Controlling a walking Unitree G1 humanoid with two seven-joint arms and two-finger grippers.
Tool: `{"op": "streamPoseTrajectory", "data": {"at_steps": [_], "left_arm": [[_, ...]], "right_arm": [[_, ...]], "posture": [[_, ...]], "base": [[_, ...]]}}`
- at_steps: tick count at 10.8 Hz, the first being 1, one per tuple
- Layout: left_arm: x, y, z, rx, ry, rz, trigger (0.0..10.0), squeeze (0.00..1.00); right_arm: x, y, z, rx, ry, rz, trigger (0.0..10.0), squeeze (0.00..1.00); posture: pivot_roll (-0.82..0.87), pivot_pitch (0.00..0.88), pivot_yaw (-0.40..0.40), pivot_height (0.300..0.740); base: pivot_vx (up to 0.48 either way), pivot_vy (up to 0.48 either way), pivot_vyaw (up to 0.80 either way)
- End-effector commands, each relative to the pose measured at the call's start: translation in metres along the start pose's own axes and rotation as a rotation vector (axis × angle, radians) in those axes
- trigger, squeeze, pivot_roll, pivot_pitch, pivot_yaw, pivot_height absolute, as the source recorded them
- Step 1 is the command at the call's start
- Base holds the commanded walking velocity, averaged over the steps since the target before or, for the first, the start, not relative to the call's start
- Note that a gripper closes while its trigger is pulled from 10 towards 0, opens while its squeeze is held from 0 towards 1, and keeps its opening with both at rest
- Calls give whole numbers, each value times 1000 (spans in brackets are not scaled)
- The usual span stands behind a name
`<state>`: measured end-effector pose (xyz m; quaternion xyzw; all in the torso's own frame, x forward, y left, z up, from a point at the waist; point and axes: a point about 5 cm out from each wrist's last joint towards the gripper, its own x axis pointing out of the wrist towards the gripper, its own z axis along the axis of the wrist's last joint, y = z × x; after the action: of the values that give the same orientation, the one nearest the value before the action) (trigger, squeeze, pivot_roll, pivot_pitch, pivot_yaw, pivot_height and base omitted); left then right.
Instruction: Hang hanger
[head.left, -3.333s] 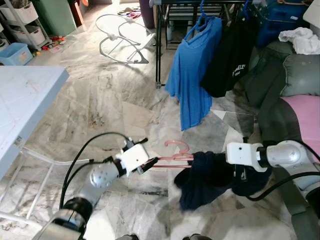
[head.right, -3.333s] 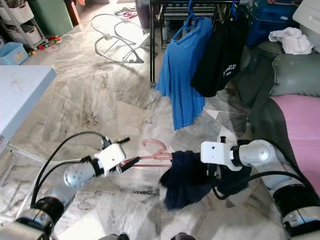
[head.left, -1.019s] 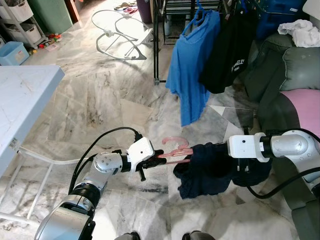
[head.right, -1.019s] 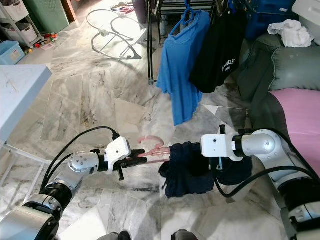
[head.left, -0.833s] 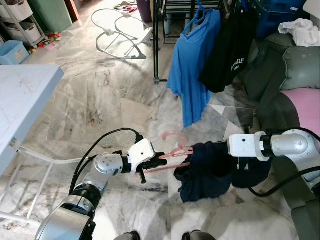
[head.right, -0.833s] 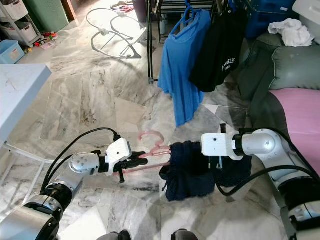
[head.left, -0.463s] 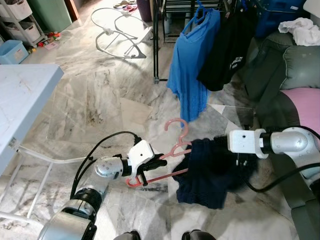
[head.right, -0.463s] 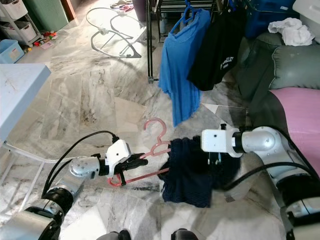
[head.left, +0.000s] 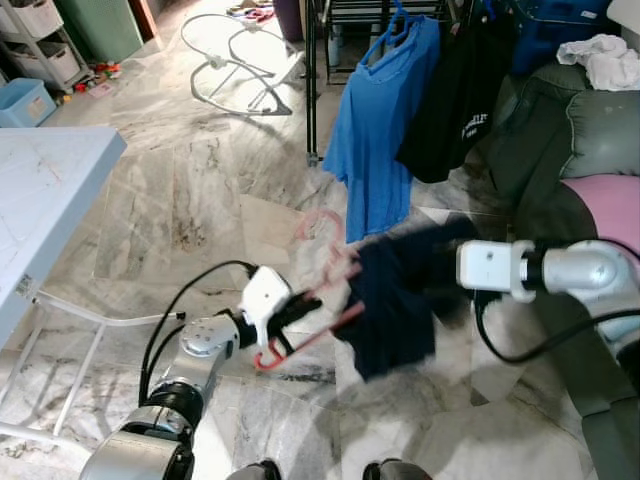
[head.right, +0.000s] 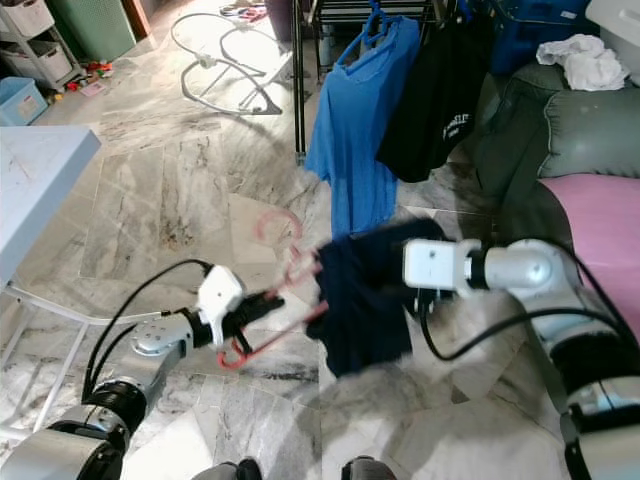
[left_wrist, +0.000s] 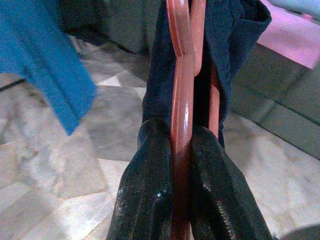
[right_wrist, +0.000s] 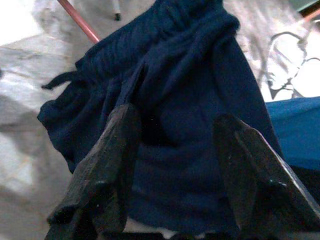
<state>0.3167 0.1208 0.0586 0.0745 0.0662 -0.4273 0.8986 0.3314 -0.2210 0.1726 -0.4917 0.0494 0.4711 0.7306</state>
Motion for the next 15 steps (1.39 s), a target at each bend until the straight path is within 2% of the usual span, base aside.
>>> {"op": "streamPoseTrajectory", "data": {"at_steps": [1, 2, 3, 4, 5, 7, 9, 10, 11, 13, 15], "left_arm": [[-2, 5, 4, -15, -36, 55, 0, 0], [0, 7, 8, -42, -65, 93, 0, 0], [3, 7, 12, -54, -92, 95, 0, 0], [6, 5, 16, -50, -112, 89, 0, 0], [9, 3, 21, -44, -136, 79, 0, 0], [13, 4, 29, -29, -167, 83, 0, 0], [12, 8, 34, -25, -182, 103, 0, 0], [14, 7, 38, -21, -203, 89, 0, 0], [14, 5, 41, -20, -216, 75, 0, 0], [15, 1, 43, -9, -227, 55, 0, 0], [16, -2, 43, -4, -227, 43, 0, 0]], "right_arm": [[1, -5, 1, -21, 0, -43, 10000, 1000], [6, -11, 2, -4, 4, -156, 10000, 1000], [17, -12, 3, 74, -10, -281, 10000, 1000], [30, -6, 4, 162, -32, -367, 10000, 1000], [47, 7, 6, 262, -52, -428, 10000, 1000], [70, 32, 9, 347, -44, -461, 10000, 1000], [79, 40, 9, 391, -4, -510, 10000, 1000], [82, 40, 7, 410, 32, -554, 10000, 635], [84, 39, 8, 416, 40, -574, 10000, 0], [87, 33, 10, 410, 59, -623, 10000, 0], [92, 29, 18, 399, 24, -634, 10000, 0]], "posture": [[-273, 151, 65, 740], [-273, 149, 62, 740], [-272, 147, 60, 740], [-267, 148, 62, 740], [-265, 146, 61, 740], [-260, 150, 61, 740], [-262, 153, 60, 740], [-260, 153, 60, 740], [-259, 154, 59, 740], [-256, 157, 58, 740], [-253, 159, 53, 740]], "base": [[0, 0, 0], [0, 0, 0], [0, 0, 0], [0, 0, 0], [0, 0, 0], [0, 0, 0], [0, 0, 0], [0, 0, 0], [0, 0, 0], [0, 0, 0], [0, 0, 0]]}}
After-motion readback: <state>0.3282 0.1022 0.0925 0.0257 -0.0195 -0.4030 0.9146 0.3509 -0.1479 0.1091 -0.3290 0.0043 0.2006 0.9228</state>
